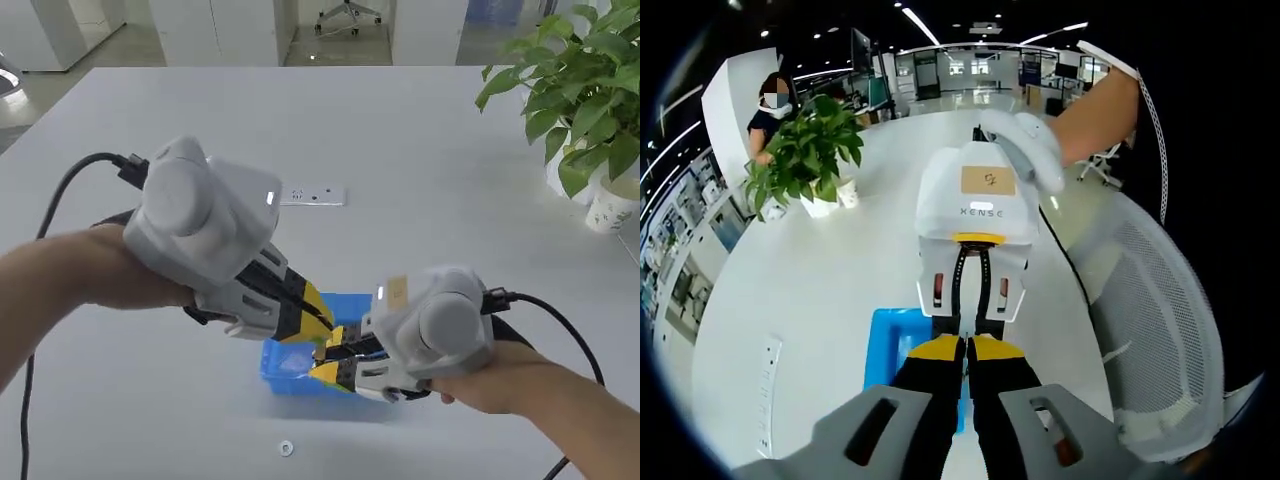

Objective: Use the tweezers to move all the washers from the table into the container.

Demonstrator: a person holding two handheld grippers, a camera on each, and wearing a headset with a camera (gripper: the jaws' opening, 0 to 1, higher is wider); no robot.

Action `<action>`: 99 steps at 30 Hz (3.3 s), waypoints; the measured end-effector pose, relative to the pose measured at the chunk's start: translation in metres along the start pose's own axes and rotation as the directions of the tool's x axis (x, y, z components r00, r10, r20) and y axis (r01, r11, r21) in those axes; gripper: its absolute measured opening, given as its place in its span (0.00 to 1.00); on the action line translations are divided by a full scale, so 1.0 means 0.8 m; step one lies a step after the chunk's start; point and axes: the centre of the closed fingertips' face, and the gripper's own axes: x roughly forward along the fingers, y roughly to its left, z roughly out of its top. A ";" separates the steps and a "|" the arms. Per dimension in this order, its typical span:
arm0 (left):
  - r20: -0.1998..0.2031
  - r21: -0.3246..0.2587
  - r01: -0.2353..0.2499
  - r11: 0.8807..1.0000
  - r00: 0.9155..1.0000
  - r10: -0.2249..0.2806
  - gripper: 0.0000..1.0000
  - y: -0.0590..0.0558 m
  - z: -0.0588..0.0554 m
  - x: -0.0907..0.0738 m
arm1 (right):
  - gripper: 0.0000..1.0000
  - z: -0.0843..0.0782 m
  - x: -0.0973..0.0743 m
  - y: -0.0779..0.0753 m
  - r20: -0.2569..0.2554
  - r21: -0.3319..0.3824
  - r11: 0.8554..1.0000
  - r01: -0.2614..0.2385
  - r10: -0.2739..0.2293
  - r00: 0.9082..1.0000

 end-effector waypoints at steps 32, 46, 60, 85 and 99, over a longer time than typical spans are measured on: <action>-0.025 -0.030 0.030 0.999 0.999 -0.031 0.05 0.051 -0.046 0.055 | 0.10 -0.064 0.034 -0.039 -0.070 0.079 0.996 -0.037 0.042 0.997; -0.016 -0.054 0.046 0.997 0.999 -0.047 0.05 0.056 -0.057 0.069 | 0.11 -0.080 0.044 -0.041 -0.091 0.098 0.993 -0.061 0.070 0.993; -0.016 -0.064 0.054 0.996 0.998 -0.055 0.05 0.056 -0.063 0.076 | 0.11 -0.090 0.049 -0.040 -0.111 0.102 0.992 -0.071 0.082 0.990; -0.004 -0.048 0.037 0.998 0.999 -0.038 0.05 0.052 -0.045 0.060 | 0.11 -0.072 0.035 -0.042 -0.088 0.070 0.996 -0.048 0.054 0.995; 0.003 -0.025 0.021 0.999 1.000 -0.021 0.05 0.040 -0.025 0.039 | 0.11 -0.048 0.018 -0.035 -0.072 0.042 0.999 -0.027 0.030 0.997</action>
